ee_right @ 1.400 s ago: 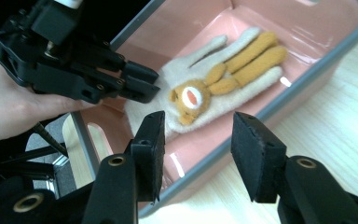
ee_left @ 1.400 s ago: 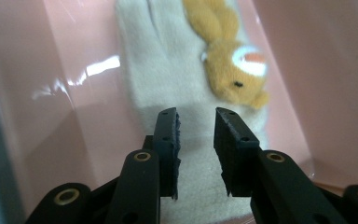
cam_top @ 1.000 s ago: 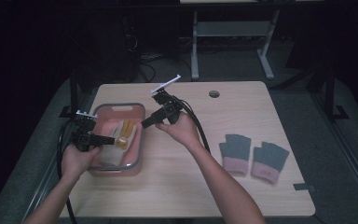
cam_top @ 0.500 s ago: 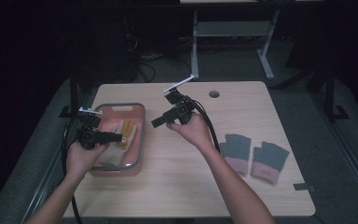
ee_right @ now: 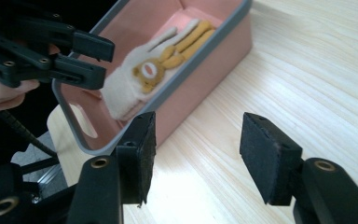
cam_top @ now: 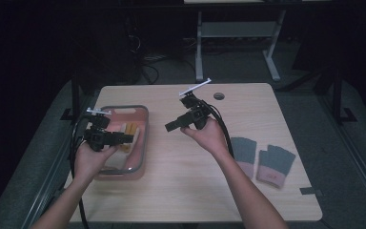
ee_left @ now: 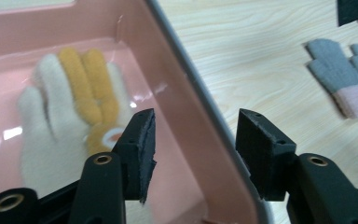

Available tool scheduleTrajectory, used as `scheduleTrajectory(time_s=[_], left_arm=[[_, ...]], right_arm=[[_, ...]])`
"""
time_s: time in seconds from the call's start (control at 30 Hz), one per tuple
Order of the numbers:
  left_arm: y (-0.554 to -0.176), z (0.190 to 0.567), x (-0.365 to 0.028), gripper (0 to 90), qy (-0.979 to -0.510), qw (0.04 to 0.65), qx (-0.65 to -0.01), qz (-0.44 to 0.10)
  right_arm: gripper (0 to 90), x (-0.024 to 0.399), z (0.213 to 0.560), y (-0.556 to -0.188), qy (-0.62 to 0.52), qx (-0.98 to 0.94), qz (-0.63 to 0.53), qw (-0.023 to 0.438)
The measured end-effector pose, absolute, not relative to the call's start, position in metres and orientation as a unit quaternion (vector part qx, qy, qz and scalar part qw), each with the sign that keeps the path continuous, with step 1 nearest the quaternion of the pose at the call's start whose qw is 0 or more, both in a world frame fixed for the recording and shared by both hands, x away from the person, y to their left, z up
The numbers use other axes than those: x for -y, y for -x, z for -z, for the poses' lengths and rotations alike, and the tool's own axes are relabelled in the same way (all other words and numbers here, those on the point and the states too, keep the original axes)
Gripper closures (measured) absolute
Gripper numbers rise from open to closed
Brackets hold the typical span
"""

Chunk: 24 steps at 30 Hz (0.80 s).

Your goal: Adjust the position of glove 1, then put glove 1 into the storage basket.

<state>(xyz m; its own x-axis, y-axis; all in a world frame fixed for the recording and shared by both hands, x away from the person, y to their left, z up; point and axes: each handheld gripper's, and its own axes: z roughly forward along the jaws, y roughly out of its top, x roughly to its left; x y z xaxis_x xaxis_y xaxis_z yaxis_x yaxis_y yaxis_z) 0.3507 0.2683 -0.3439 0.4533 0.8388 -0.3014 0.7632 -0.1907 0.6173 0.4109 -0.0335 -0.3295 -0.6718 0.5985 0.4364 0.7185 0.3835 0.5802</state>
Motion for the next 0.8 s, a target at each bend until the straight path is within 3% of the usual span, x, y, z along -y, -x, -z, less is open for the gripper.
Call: scheduleTrajectory(time_s=[0.57,0.8], left_arm=[[-0.347,0.332,-0.225,29.8,-0.792,0.388,-0.469,-0.046],[-0.344,0.330,-0.211,28.4,-0.796,0.396,-0.455,-0.044]], right_arm=[[43.3,0.076,0.333,-0.401,0.430,0.817,0.380,0.066],[42.5,0.093,0.336,-0.400,0.443,0.811,0.376,0.061]])
